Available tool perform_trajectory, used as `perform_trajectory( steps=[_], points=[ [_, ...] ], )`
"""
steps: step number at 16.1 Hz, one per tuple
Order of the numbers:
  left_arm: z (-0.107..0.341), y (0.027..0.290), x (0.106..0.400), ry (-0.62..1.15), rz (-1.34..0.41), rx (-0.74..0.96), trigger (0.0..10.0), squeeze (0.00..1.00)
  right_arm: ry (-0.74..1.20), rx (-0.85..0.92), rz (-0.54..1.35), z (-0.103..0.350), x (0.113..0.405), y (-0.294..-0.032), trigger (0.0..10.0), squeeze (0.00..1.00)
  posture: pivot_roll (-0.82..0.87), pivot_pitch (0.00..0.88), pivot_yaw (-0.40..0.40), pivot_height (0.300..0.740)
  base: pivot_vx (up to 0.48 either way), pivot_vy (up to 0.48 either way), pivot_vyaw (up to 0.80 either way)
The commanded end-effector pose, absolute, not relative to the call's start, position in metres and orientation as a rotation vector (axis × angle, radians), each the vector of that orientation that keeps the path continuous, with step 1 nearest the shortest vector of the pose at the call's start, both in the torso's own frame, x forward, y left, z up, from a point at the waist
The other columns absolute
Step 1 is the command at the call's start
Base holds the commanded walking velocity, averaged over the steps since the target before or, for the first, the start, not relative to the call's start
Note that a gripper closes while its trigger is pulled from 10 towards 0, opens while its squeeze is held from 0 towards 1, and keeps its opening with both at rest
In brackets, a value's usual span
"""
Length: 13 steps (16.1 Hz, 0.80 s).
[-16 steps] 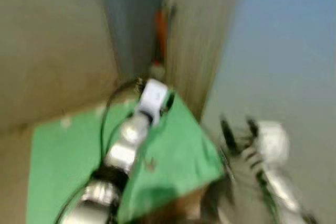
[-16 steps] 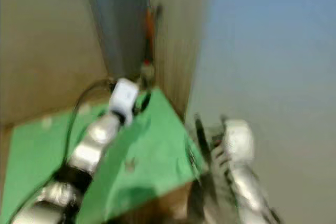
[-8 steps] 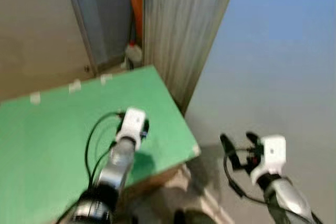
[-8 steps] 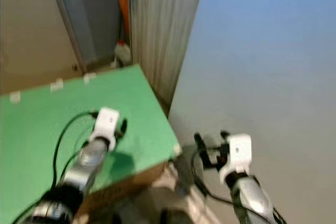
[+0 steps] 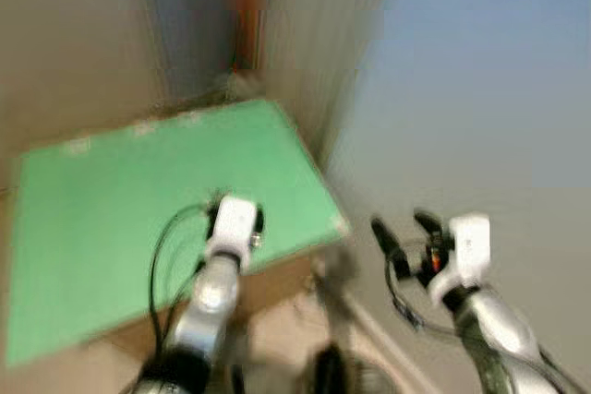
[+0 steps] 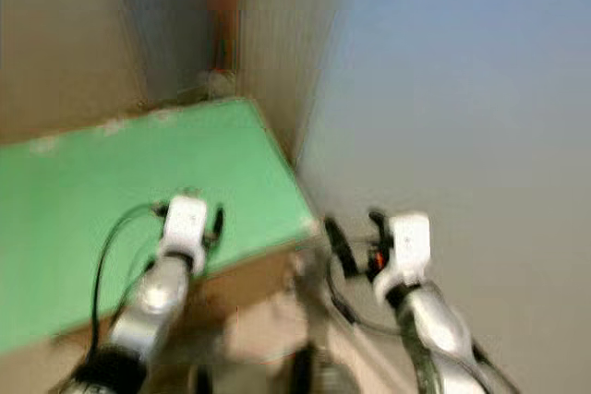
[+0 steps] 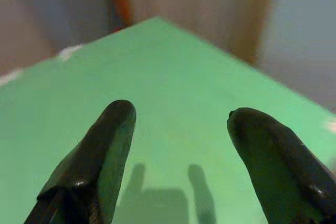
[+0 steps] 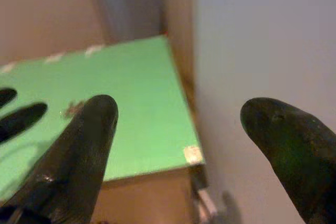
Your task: Hang keys on a hook
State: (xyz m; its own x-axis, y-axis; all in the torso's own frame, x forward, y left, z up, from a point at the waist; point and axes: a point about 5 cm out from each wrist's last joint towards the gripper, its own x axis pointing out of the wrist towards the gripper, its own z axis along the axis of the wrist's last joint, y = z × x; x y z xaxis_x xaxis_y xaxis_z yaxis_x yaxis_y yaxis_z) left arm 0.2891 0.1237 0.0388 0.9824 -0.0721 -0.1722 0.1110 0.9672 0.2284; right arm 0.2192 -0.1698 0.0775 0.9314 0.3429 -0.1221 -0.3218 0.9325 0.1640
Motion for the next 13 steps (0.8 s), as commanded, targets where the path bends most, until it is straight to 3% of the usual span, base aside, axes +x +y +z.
perform_trajectory(
  steps=[1,5,13],
  points=[
    [0.042,0.117,0.292,0.144,-0.096,0.248,10.0,0.0,0.193,0.147,0.336,0.07,0.216,-0.174,10.0,0.0,-0.13,0.115,-0.083,0.74,0.0,0.0,0.0],
    [0.046,0.127,0.299,0.153,-0.058,0.264,10.0,0.0,0.189,0.163,0.344,0.067,0.219,-0.166,10.0,0.0,-0.12,0.107,-0.072,0.74,0.0,0.0,0.0],
    [0.046,0.135,0.306,0.168,-0.054,0.303,10.0,0.0,0.186,0.155,0.297,0.063,0.227,-0.168,10.0,0.0,-0.12,0.095,-0.051,0.74,0.0,0.0,0.68]
  ],
)
